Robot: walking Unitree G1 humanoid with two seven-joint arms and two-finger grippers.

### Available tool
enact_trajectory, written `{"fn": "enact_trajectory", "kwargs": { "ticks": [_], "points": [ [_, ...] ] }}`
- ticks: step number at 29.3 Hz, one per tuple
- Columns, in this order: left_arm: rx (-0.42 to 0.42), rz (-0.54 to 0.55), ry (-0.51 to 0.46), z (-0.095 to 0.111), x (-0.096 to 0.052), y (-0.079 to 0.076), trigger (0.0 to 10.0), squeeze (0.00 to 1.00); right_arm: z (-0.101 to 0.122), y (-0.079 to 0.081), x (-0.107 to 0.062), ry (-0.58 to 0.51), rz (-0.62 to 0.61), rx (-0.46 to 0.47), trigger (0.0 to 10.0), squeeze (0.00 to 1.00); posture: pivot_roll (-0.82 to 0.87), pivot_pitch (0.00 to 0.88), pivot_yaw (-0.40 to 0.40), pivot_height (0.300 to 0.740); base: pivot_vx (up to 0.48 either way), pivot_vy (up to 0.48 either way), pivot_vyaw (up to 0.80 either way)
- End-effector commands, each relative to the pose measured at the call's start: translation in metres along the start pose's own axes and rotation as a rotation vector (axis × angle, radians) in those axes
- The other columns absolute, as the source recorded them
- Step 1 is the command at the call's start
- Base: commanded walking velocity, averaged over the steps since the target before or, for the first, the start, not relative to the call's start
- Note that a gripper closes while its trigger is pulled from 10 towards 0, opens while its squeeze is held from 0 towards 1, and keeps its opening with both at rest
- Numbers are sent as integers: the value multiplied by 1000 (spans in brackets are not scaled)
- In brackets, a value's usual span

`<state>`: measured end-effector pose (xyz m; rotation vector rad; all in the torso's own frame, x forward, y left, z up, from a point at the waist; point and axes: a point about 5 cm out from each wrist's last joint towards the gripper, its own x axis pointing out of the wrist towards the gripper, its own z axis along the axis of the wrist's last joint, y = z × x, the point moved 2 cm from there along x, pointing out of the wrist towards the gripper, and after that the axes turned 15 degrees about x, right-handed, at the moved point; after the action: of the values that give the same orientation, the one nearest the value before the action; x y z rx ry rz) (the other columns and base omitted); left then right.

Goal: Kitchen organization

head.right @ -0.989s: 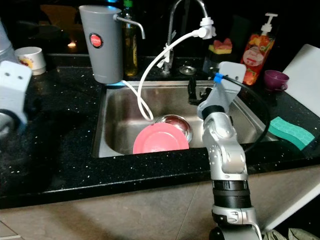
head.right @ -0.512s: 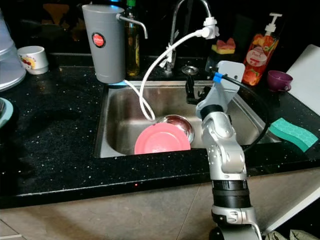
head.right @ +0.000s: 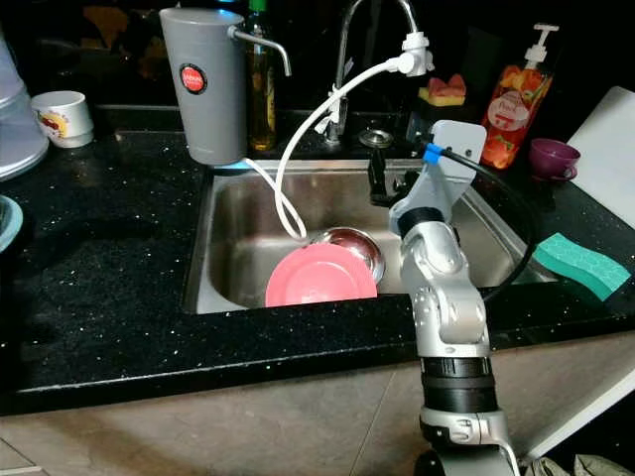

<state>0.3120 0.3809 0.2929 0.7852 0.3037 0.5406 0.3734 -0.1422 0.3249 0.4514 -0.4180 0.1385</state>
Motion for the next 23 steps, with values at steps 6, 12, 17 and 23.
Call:
{"fn": "enact_trajectory", "kwargs": {
  "ticks": [6, 12, 17, 23],
  "points": [
    [0, 41, 21, -9, 3, 11, 0, 0, 1, -6, 0, -5, -13, 10, 10000, 0, 144, 173, -89, 740, 0, 0, 0],
    [37, 114, -97, 13, 2, 19, 0, 0, 0, -5, 0, -4, -9, 15, 10000, 0, 142, 171, -91, 740, 0, 0, 0],
    [70, 154, -264, 46, -5, 19, 0, 0, 0, -5, 1, -3, -10, 15, 10000, 0, 138, 169, -90, 740, 0, 0, 0],
    [3, -33, -645, 118, -32, -20, 10000, 0, 2, -5, 1, -9, -11, 11, 10000, 0, 130, 166, -87, 740, 0, 0, 0]
  ]
}}
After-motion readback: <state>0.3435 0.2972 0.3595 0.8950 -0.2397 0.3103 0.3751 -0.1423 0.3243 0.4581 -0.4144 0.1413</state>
